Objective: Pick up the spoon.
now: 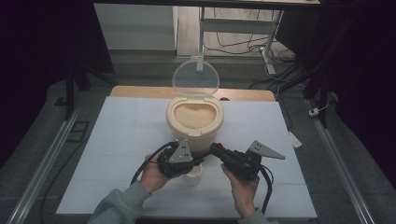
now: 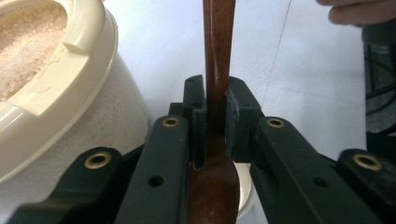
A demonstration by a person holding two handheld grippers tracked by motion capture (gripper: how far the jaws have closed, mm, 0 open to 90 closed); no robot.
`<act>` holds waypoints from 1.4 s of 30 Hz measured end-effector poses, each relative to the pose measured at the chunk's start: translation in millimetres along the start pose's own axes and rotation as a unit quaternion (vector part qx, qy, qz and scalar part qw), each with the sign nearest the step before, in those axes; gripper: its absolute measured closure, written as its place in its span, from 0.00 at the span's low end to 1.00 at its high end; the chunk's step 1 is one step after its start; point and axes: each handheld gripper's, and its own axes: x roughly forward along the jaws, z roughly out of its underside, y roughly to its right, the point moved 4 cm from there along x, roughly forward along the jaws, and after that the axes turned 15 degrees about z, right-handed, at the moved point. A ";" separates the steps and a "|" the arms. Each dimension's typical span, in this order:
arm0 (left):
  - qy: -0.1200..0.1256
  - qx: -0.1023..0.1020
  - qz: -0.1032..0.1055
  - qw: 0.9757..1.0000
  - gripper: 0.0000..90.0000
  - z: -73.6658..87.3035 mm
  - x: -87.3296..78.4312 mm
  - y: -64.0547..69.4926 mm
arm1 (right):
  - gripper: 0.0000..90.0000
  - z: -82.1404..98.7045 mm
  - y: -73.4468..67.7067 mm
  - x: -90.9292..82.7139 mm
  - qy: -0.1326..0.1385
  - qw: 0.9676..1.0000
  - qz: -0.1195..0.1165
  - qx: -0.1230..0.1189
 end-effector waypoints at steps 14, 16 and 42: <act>0.052 -0.088 -0.022 0.995 0.36 29.0 -42.5 4.0 | 0.93 -14.3 15.4 -12.2 0.044 0.999 -0.011 0.013; 0.053 -0.100 -0.027 0.993 0.33 40.0 -50.3 4.3 | 0.93 -16.9 18.2 -13.1 0.047 0.999 -0.009 0.012; 0.052 -0.209 -0.078 0.974 0.24 153.1 -89.5 0.8 | 0.92 -37.7 35.8 -34.5 0.083 0.996 0.015 -0.020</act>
